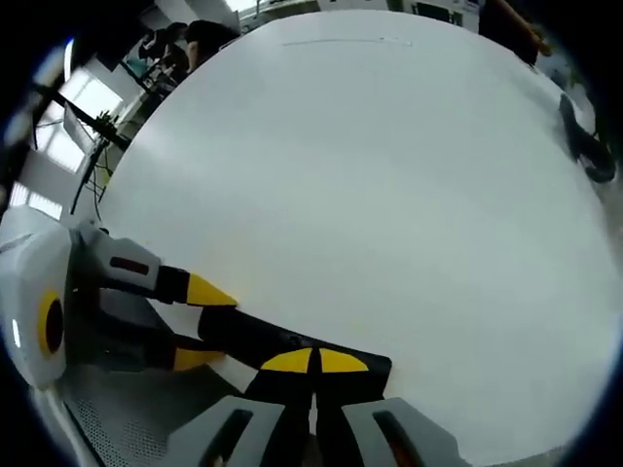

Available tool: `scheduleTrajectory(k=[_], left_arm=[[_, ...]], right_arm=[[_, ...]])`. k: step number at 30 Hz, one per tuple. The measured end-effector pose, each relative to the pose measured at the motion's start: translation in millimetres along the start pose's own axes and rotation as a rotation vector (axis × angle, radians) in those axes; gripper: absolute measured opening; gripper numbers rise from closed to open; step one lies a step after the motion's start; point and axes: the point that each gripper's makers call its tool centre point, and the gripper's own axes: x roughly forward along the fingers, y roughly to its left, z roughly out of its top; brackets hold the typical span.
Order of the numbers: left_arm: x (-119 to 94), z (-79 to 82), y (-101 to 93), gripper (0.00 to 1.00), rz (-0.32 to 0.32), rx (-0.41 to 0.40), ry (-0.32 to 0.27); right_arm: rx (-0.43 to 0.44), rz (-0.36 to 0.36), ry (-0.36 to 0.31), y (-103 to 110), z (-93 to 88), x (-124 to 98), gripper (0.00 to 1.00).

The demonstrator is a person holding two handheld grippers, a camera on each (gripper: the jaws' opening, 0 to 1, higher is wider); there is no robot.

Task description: Press the specified remote control buttons in sequence, fully releasing each button before pressing the next.

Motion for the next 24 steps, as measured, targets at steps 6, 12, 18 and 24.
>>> scheduleTrajectory(k=[6, 12, 18, 24], left_arm=[[-0.1, 0.0, -0.1, 0.24, 0.003, 0.000, 0.001], [-0.1, 0.1, -0.2, 0.24, 0.003, 0.000, 0.003], [-0.1, 0.1, -0.2, 0.24, 0.004, 0.001, 0.005], [-0.1, 0.0, -0.4, 0.24, 0.007, 0.003, 0.003]], right_arm=[[0.001, -0.003, 0.013, -1.7, 0.6, 1.6, 0.00], [0.025, 0.013, -0.018, -2.7, -0.1, 1.0, 0.00], [0.038, 0.044, -0.101, -1.1, -1.7, -1.2, 0.00], [0.047, 0.046, -0.122, 0.0, -0.1, -2.5, 0.00]])
